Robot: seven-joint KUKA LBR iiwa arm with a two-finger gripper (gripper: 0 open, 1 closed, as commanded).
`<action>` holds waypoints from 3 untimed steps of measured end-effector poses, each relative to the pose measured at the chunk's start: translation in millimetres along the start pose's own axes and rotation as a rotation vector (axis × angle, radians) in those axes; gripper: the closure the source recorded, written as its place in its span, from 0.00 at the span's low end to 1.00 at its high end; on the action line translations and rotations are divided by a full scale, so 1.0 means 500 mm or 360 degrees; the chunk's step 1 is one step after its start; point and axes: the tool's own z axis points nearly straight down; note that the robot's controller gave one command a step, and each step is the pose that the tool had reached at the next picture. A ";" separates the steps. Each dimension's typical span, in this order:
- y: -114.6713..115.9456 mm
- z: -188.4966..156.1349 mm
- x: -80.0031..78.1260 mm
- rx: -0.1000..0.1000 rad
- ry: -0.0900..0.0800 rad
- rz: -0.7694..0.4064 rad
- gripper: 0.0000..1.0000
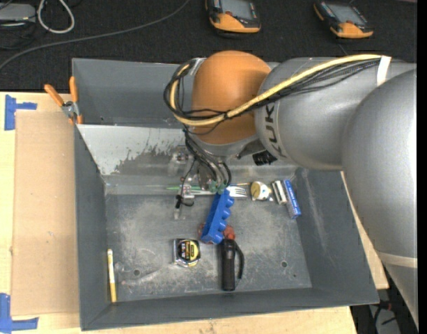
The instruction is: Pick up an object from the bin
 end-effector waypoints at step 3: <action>-0.159 0.136 0.010 -0.0001 0.0002 -0.0391 0.00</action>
Offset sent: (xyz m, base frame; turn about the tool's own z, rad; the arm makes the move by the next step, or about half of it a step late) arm -0.0197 -0.0695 -0.0719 -0.2767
